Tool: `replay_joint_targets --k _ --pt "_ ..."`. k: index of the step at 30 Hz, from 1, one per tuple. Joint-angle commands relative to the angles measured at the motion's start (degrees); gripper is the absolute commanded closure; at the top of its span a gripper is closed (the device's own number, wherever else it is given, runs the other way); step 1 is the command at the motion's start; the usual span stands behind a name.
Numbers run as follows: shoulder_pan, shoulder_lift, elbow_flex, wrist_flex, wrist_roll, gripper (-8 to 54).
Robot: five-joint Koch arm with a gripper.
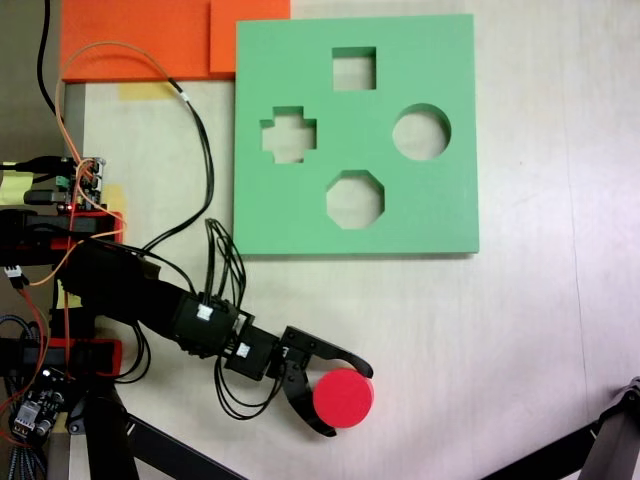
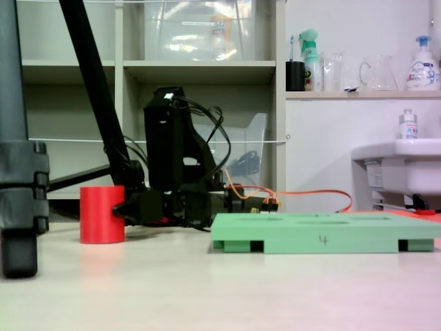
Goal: Put the cylinder block into the corresponding hole
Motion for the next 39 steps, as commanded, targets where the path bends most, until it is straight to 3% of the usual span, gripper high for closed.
replay_joint_targets --k 1,5,11,18,27,39 --pt "-0.70 2.29 0.18 -1.14 0.09 13.4" --pt "-4.66 5.89 1.49 -1.14 0.09 14.9" --pt "-14.24 16.35 4.66 -1.14 0.26 21.8" --pt "-37.53 27.25 0.18 10.55 0.35 22.2" --pt "-56.78 24.26 -18.11 26.63 -0.09 22.1" --pt "-55.46 11.34 -35.51 36.74 -0.79 22.2"
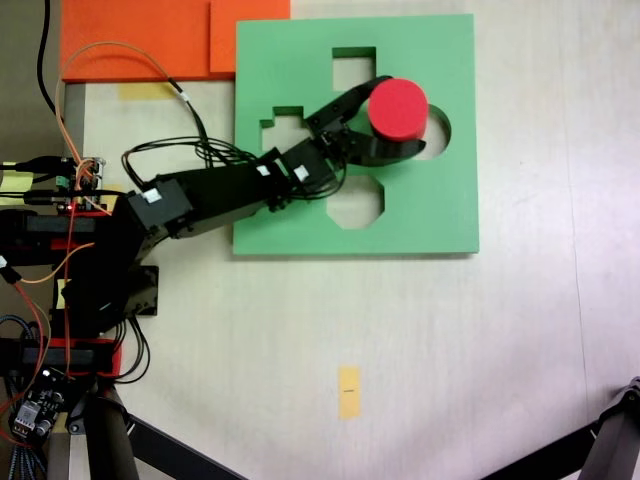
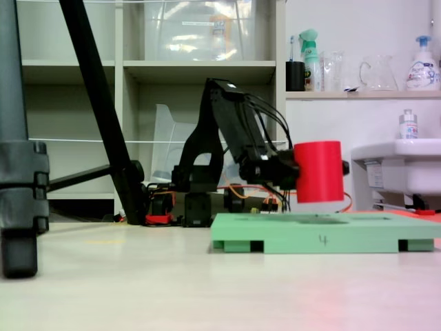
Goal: Put the cylinder block into the corresponding hole
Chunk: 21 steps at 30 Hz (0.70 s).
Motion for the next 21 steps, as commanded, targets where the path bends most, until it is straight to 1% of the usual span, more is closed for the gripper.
replay_joint_targets --k 1,7,21 --pt "0.88 -0.35 -4.48 -2.11 -0.53 22.2" --pt "1.85 -5.89 -8.88 -2.20 -1.05 22.1" --pt "1.85 -10.90 -13.54 -2.81 -1.23 22.0"
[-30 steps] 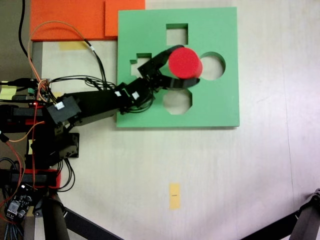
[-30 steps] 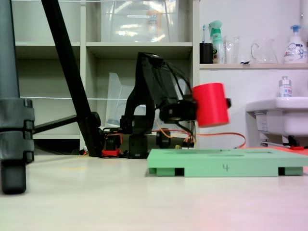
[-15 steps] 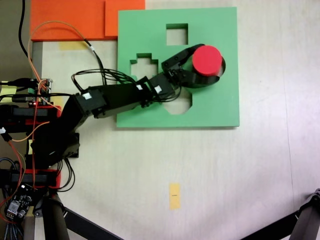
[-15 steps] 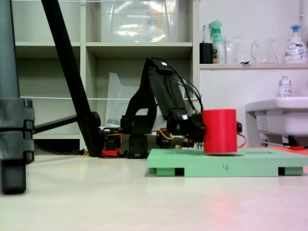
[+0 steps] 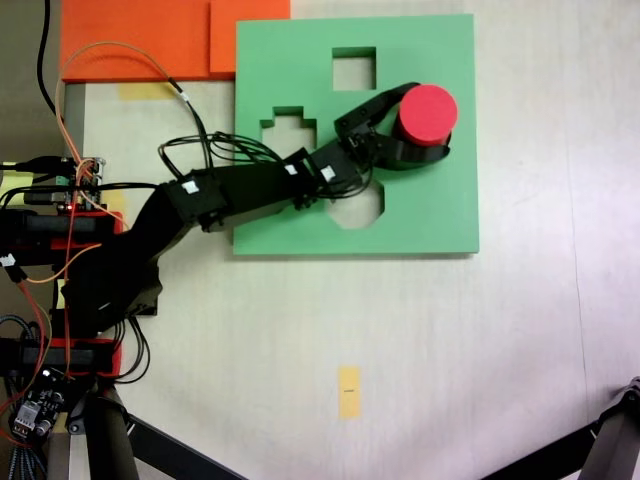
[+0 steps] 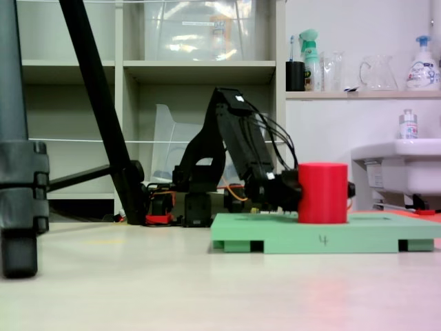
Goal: Put the cylinder block into the corresponding hole
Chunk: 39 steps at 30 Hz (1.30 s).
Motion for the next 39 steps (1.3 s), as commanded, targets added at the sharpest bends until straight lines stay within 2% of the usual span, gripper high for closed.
replay_joint_targets --k 1,9,10,11,12,16,20,27,31,35,38,39 --pt "0.00 0.97 -2.46 -2.72 0.09 22.0" --pt "0.18 -0.26 -5.01 -2.55 0.18 21.8" --pt "0.18 -0.26 -5.01 -2.64 0.09 18.4" --pt "0.18 -0.26 -4.57 -2.72 0.09 10.8" --pt "0.18 -0.26 -4.13 -2.72 0.09 6.7" --pt "0.88 1.93 0.18 -2.64 -3.52 5.4" --pt "0.88 4.48 3.34 1.58 -7.29 -6.7" --pt "0.79 9.84 9.05 3.69 -8.17 -6.8" --pt "2.11 27.16 17.84 17.14 -17.58 -6.7" --pt "6.24 47.90 22.24 40.34 -34.80 -5.8" --pt "10.90 60.29 25.05 49.48 -46.05 8.4" --pt "12.04 62.75 25.40 51.77 -48.78 9.9"
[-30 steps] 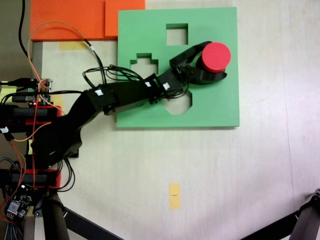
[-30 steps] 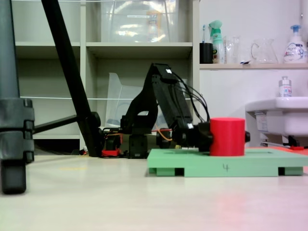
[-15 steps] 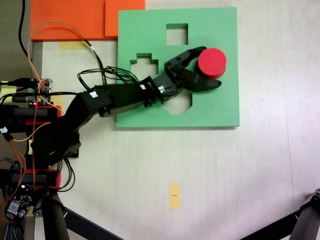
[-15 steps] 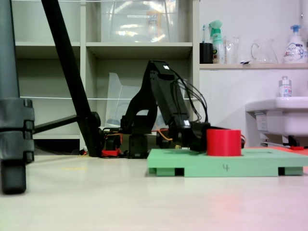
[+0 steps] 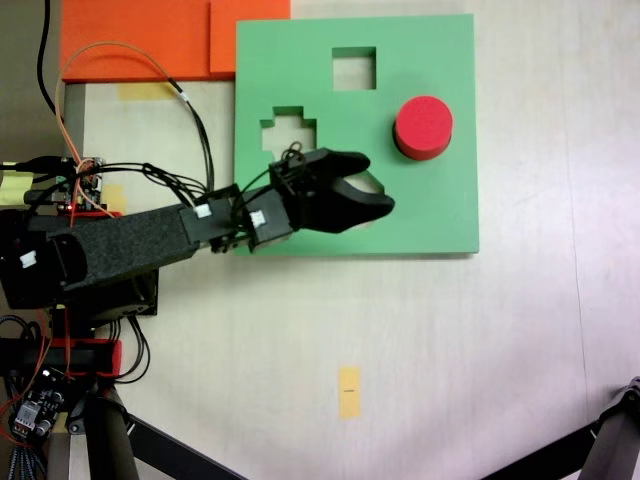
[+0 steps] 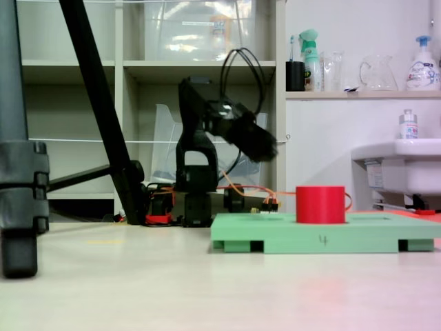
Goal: Put the cylinder block into the corresponding hole
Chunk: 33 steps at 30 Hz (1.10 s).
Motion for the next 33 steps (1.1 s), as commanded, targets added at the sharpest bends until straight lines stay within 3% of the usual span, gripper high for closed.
replay_joint_targets --k 1,6,12,20,28,33 --pt "2.02 7.12 0.00 4.04 -7.47 9.9" --pt "10.37 15.38 11.07 1.85 -36.12 9.8" --pt "16.17 24.61 26.81 -4.04 -48.52 9.8" --pt "16.44 26.54 52.47 -25.66 -47.99 10.6" --pt "16.26 26.46 52.12 -0.97 -44.74 9.2" --pt "16.26 26.37 51.86 1.93 -44.38 11.5"
